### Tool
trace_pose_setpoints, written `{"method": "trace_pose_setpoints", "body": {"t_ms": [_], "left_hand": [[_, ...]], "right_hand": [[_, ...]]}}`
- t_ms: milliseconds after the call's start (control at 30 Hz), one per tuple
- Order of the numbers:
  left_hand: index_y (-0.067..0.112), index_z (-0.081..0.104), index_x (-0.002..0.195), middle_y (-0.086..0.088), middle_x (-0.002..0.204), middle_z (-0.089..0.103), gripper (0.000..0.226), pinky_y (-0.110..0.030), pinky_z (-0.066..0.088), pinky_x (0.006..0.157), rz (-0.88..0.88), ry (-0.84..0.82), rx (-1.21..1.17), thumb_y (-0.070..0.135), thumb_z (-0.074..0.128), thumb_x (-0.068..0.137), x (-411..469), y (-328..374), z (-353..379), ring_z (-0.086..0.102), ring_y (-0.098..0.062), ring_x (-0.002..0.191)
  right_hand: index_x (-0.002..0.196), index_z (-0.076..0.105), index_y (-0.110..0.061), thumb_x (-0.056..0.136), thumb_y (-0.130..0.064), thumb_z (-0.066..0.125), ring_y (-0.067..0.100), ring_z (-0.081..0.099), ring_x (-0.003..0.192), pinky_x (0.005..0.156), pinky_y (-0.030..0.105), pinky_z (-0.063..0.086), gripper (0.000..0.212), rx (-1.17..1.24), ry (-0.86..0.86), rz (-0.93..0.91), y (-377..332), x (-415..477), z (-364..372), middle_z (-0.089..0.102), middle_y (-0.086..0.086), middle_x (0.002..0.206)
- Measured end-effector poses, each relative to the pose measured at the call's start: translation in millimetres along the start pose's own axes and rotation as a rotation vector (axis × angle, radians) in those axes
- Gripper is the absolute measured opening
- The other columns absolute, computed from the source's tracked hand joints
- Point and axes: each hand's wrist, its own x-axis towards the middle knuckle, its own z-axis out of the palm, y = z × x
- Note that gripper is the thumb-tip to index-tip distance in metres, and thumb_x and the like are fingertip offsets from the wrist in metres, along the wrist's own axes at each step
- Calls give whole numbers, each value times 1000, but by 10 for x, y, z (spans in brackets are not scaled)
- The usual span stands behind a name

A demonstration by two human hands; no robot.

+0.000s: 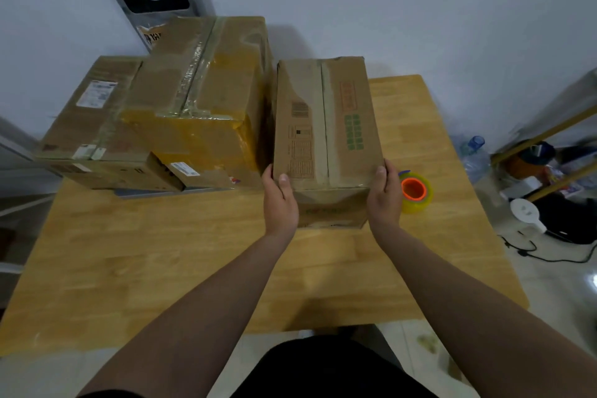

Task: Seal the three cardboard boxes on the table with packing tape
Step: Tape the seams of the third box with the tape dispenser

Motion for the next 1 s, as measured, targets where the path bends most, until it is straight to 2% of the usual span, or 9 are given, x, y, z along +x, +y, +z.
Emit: {"method": "trace_pose_setpoints", "body": {"t_ms": [100,267,400,467,600,700,800,900,1000], "left_hand": [[14,27,156,-5,144,53,47,-15,44,93,27,4,34,32,29,112,10,0,1,53,-18,129],[15,30,154,-5,144,54,45,-25,43,95,-23,-36,132,33,28,112,-13,105,-47,53,-21,128],[15,37,151,-8,144,55,45,-33,43,94,-134,-50,262,36,29,112,-104,195,-167,54,-30,130],[15,35,154,-8,143,57,48,-38,47,95,-175,-52,343,37,29,112,-210,201,-283,56,-32,127],[27,20,158,-7,117,66,50,-34,45,66,-180,-31,441,32,35,110,-540,197,-542,65,-29,88],[31,25,148,-6,99,67,42,-36,43,53,-157,-55,561,29,39,108,-836,232,-717,62,-25,68],[32,26,141,-6,124,54,46,-47,55,83,-288,-76,731,38,46,101,-1099,318,-849,62,-32,97],[23,27,147,-21,147,33,66,-60,34,111,-455,-114,1024,57,50,95,-1402,455,-865,40,-45,131],[27,34,153,-16,167,7,81,-72,11,117,-288,-276,1046,72,54,89,-1683,555,-681,2,-46,153]], "right_hand": [[137,55,-2,107,-16,40,7,54,110,86,6,38,37,-37,-13,-17,-16,27,-19,62,6,127],[137,55,-6,106,-32,36,30,59,120,97,39,47,45,-197,-159,9,40,109,-102,64,13,130],[124,61,-6,107,-26,42,31,61,111,75,28,37,33,-242,-250,5,-42,13,-254,68,12,118],[134,57,-8,105,-26,47,30,61,116,78,28,40,35,-257,-302,7,-90,-114,-362,67,10,122],[160,24,-28,101,-31,55,25,66,101,78,31,47,67,-363,-443,1,-272,-463,-628,70,3,109],[153,39,-38,97,-34,60,26,67,98,82,35,53,60,-552,-556,-141,-403,-714,-844,74,5,108],[138,61,-34,95,-39,63,18,67,106,88,27,49,44,-679,-700,-260,-430,-994,-1046,73,-2,120],[126,70,-37,94,-41,64,7,66,106,91,24,50,32,-538,-919,-201,-377,-1277,-1242,72,-14,117],[123,72,-36,97,-36,62,1,59,114,98,24,47,28,-456,-1000,-173,-345,-1376,-1367,69,-17,116]]}}
